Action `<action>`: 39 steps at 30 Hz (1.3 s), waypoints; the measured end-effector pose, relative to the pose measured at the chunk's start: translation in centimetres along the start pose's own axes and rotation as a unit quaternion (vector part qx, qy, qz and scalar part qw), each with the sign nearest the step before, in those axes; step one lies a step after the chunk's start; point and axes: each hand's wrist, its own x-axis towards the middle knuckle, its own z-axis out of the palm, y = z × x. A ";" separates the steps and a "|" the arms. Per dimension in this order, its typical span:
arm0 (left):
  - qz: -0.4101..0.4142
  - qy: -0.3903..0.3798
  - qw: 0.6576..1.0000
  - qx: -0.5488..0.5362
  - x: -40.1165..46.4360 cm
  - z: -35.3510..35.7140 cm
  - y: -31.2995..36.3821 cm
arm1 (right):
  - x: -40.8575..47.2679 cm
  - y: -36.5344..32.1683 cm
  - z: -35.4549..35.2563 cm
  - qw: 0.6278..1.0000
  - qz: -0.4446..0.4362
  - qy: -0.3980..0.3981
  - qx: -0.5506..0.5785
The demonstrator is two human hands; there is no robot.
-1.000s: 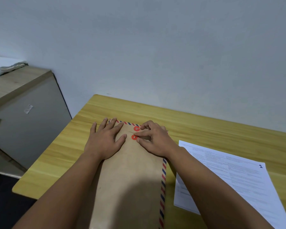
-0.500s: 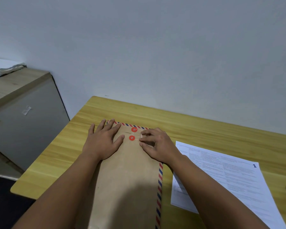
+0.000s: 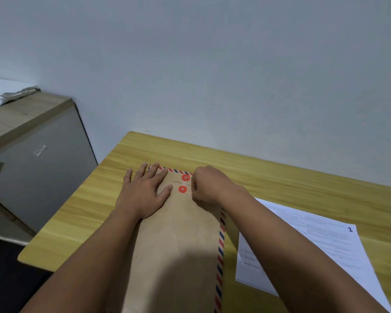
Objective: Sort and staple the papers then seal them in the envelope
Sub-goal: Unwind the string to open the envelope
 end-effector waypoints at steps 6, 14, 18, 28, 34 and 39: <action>0.000 -0.001 1.000 0.002 0.0 0.1 -0.1 | -0.2 -1.5 -1.0 0.995 -0.037 -0.052 -0.078; 0.004 -0.005 1.000 -0.016 -0.3 -0.3 0.0 | 1.8 -2.0 -0.9 0.952 -0.037 -0.074 0.294; 0.003 -0.007 1.000 -0.018 -0.3 -0.4 0.1 | 3.0 -2.4 -0.7 0.904 0.032 0.032 0.426; -0.002 -0.007 1.000 -0.013 -0.3 -0.3 0.2 | 2.3 0.2 -0.1 0.759 0.166 0.023 0.630; -0.002 -0.008 1.000 -0.012 -0.3 -0.4 0.2 | 2.4 1.8 -1.5 0.960 0.036 0.031 0.277; -0.004 -0.011 1.000 -0.018 -0.3 -0.5 0.2 | 3.6 2.3 -2.2 0.994 -0.007 0.012 0.104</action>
